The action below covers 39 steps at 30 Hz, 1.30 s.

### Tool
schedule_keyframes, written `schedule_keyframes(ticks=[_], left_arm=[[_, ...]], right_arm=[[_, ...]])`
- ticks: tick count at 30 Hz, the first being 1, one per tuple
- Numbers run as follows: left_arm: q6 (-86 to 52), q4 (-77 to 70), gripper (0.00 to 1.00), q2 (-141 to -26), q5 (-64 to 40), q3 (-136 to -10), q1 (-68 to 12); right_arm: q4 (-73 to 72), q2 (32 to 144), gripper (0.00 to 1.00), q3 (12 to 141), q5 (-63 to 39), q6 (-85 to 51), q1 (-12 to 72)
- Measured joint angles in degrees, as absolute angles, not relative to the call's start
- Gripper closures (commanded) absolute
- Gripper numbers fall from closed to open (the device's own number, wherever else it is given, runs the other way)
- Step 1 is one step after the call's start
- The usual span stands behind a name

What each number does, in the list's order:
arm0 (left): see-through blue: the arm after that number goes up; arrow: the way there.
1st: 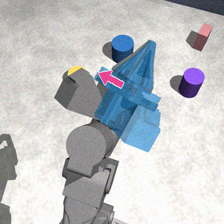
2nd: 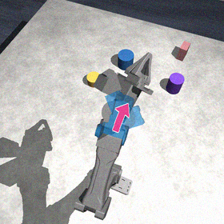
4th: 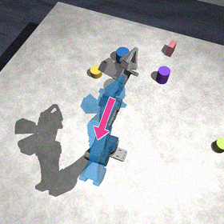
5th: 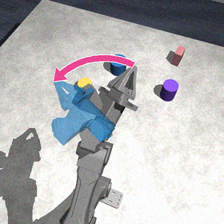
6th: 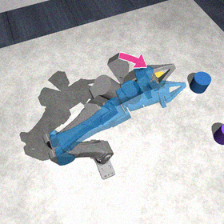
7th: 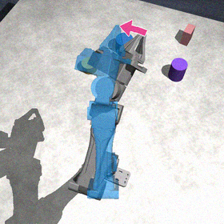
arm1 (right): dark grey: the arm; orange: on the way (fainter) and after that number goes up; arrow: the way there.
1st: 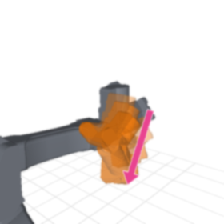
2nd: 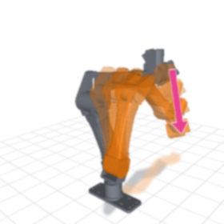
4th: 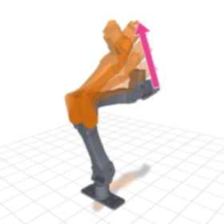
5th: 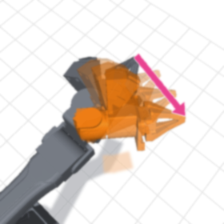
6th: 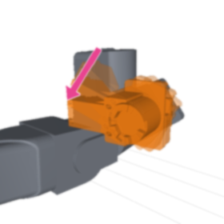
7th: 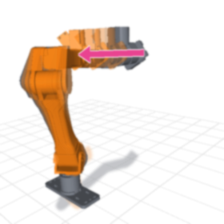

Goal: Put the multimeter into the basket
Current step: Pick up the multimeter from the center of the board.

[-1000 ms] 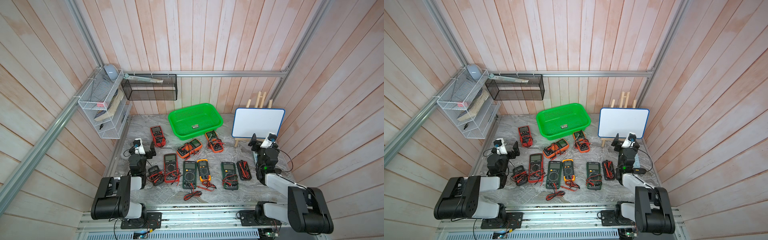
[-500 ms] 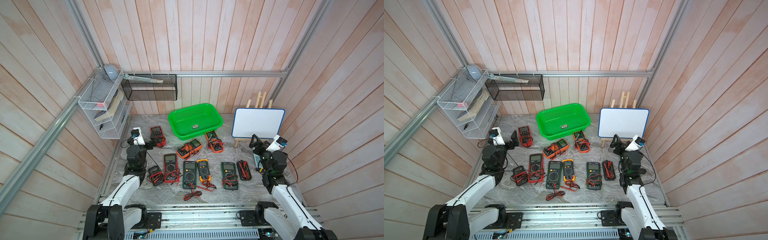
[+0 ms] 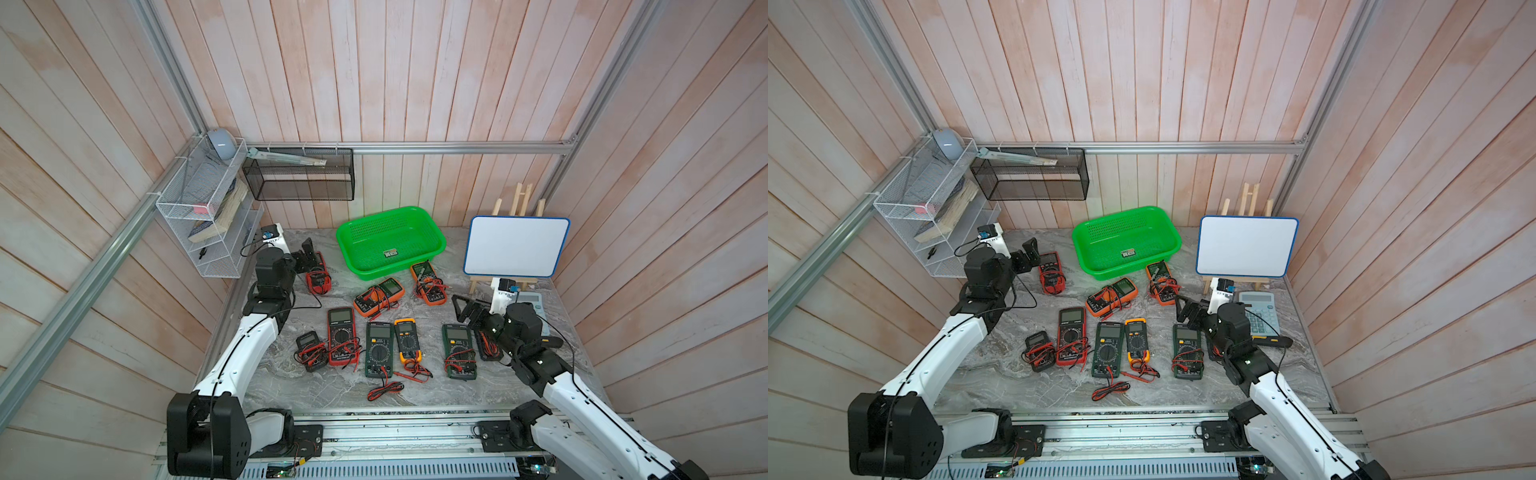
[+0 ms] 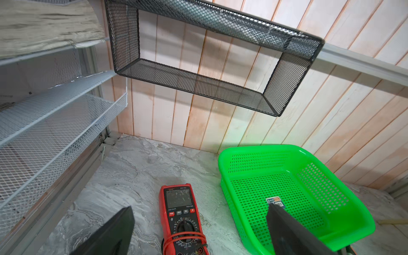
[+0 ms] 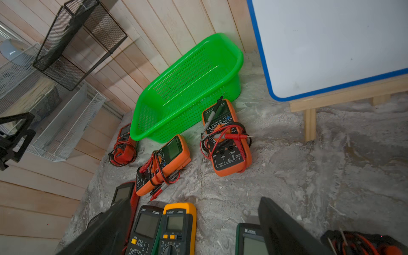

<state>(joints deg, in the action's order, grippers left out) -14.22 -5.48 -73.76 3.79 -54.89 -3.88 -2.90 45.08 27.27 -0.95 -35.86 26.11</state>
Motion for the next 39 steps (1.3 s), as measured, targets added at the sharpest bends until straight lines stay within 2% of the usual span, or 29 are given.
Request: schedule_keyframes(ticks=[7,14,26,39], left_arm=[[-16.9,9.1,0.00,-86.2,3.0,-69.1,-3.9],[-18.7,21.4,0.00,-99.4,2.8,-79.6,-3.9],[-19.2,29.2,0.00,-109.1,-0.2,-85.7,-3.9],[-18.2,29.8,0.00,-115.3,-0.3,-86.8,-3.9]], right_arm=[[1.3,54.3,0.05,32.6,1.1,-37.9,31.1],[2.7,62.8,0.05,39.9,2.9,-37.3,32.5],[3.1,70.0,0.04,44.6,4.5,-35.6,32.5],[3.0,70.5,0.04,45.3,4.7,-35.5,31.2]])
